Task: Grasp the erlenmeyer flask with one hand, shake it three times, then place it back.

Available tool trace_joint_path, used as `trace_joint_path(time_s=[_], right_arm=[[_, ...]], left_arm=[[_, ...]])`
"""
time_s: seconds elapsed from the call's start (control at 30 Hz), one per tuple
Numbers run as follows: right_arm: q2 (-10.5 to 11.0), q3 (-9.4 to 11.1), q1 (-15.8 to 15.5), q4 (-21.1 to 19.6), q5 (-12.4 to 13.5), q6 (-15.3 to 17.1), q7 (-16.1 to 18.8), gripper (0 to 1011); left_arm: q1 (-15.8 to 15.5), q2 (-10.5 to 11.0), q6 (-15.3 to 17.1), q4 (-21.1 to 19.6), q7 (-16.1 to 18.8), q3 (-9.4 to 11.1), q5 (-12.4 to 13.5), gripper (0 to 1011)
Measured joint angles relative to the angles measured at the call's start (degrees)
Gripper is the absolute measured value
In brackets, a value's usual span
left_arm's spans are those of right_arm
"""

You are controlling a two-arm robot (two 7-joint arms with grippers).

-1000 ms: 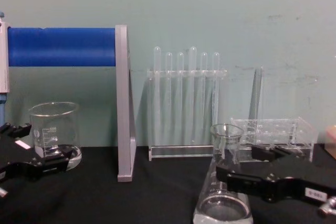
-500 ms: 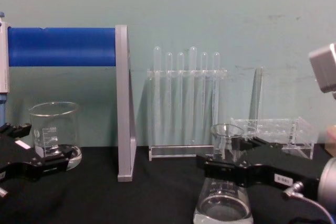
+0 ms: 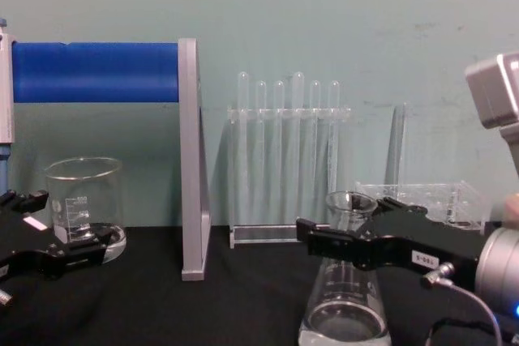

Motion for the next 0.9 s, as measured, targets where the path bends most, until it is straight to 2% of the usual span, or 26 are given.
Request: trace_joint_path(time_s=[0.5,0.7,0.9], right_arm=[[0.0,0.0,-0.1,0.0,0.0,0.0,-0.1,992],[0.1,0.0,-0.1,0.0,0.0,0.0,-0.1,882],[0.1,-0.1,-0.1,0.0,0.0,0.0,-0.1,706]], left_arm=[[0.0,0.0,0.0,0.0,0.0,0.0,0.0,1001],[0.0,0.0,0.0,0.0,0.0,0.0,0.0,1001],[0.0,0.0,0.0,0.0,0.0,0.0,0.0,1001]])
